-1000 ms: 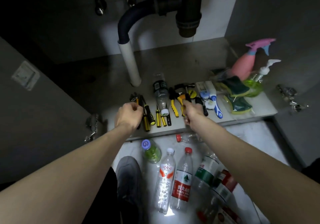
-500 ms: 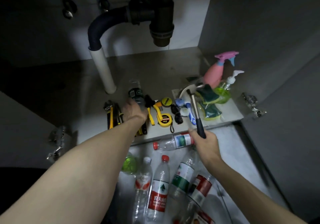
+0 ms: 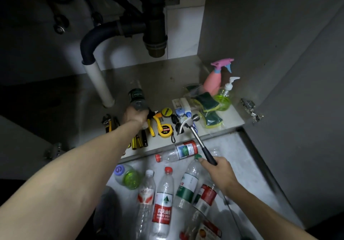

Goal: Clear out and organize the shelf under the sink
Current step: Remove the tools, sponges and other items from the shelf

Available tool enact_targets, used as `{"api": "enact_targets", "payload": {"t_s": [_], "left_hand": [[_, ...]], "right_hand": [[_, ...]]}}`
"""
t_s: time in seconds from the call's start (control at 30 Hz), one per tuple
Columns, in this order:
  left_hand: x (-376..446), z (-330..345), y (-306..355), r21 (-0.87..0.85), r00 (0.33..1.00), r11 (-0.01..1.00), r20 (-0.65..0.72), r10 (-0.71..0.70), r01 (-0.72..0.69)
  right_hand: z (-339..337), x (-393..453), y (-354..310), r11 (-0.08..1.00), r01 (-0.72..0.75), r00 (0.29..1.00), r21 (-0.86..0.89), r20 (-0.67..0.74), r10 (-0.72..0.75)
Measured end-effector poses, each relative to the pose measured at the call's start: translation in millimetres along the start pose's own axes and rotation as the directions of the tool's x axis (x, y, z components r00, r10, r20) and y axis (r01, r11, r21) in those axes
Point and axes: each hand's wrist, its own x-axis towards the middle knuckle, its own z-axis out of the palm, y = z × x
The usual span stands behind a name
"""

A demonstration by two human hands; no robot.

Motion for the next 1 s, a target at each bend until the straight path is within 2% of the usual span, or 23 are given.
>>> {"api": "enact_targets", "payload": {"t_s": [0.07, 0.13, 0.23, 0.3, 0.4, 0.57, 0.7, 0.87, 1.0], "left_hand": [[-25, -10, 8, -0.069, 0.998, 0.995, -0.006, 0.068, -0.069], [-57, -22, 10, -0.088, 0.975, 0.972, 0.012, 0.222, -0.22], [-112, -36, -2, -0.063, 0.887, 0.891, 0.08, 0.454, -0.45], [-149, -33, -19, 0.017, 0.839, 0.848, 0.153, 0.522, -0.53], [-194, -20, -53, 0.118, 0.812, 0.836, 0.341, 0.473, -0.536], [-241, 0, -115, 0.221, 0.81, 0.855, 0.495, 0.316, -0.469], [-267, 4, -152, 0.165, 0.837, 0.961, 0.538, 0.099, -0.22], [-255, -9, -156, 0.175, 0.829, 0.98, 0.559, -0.024, -0.09], [-248, -30, -159, 0.172, 0.878, 0.985, 0.474, -0.06, -0.026]], "right_hand": [[-2, -1, 4, 1.0, 0.001, 1.0, -0.021, -0.012, -0.001], [-8, -9, 16, 0.996, -0.012, 0.999, -0.088, -0.041, 0.008], [-14, -25, 42, 0.964, -0.084, 0.994, -0.251, -0.095, 0.062], [-18, -37, 58, 0.929, -0.133, 0.987, -0.344, -0.131, 0.093], [-22, -52, 73, 0.852, -0.21, 0.974, -0.48, -0.179, 0.139], [-33, -74, 100, 0.847, -0.297, 0.954, -0.44, -0.18, 0.241], [-36, -92, 111, 0.86, -0.306, 0.952, -0.408, -0.158, 0.263], [-16, -118, 110, 0.906, -0.189, 0.981, -0.377, -0.099, 0.164], [7, -136, 102, 0.899, 0.006, 0.995, -0.437, 0.092, 0.038]]}}
